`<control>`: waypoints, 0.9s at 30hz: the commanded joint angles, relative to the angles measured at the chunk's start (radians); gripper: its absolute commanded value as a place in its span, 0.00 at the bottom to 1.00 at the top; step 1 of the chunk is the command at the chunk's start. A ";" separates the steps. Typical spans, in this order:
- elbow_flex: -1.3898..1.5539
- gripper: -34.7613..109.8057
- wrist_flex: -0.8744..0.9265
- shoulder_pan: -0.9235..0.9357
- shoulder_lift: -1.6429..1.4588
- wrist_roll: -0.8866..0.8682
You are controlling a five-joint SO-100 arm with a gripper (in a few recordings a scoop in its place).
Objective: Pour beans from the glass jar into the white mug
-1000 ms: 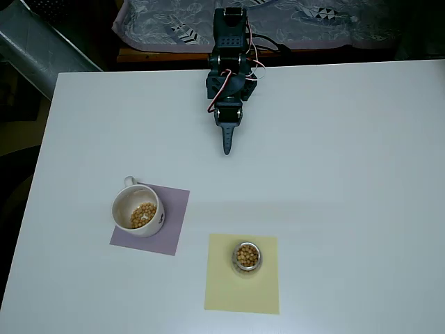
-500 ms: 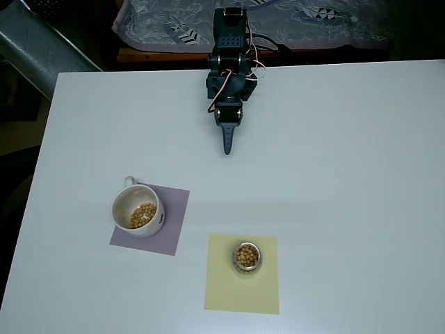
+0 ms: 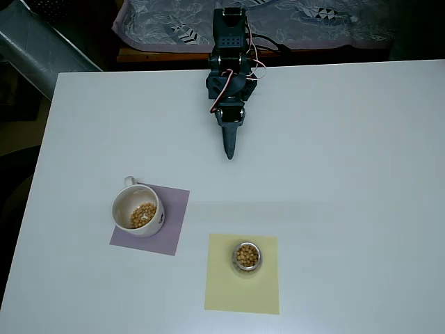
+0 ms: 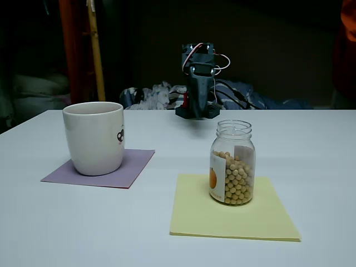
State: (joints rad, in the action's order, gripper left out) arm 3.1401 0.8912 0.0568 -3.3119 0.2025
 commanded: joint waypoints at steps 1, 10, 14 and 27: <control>-0.083 0.49 0.048 0.032 -0.037 0.074; -0.505 0.65 -0.003 0.094 0.445 0.492; -0.675 0.71 -0.163 0.133 0.672 0.746; -0.354 0.63 -1.365 0.043 1.243 1.330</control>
State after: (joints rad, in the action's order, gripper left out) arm 2.7397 -0.1104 0.1227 -2.2488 1.4803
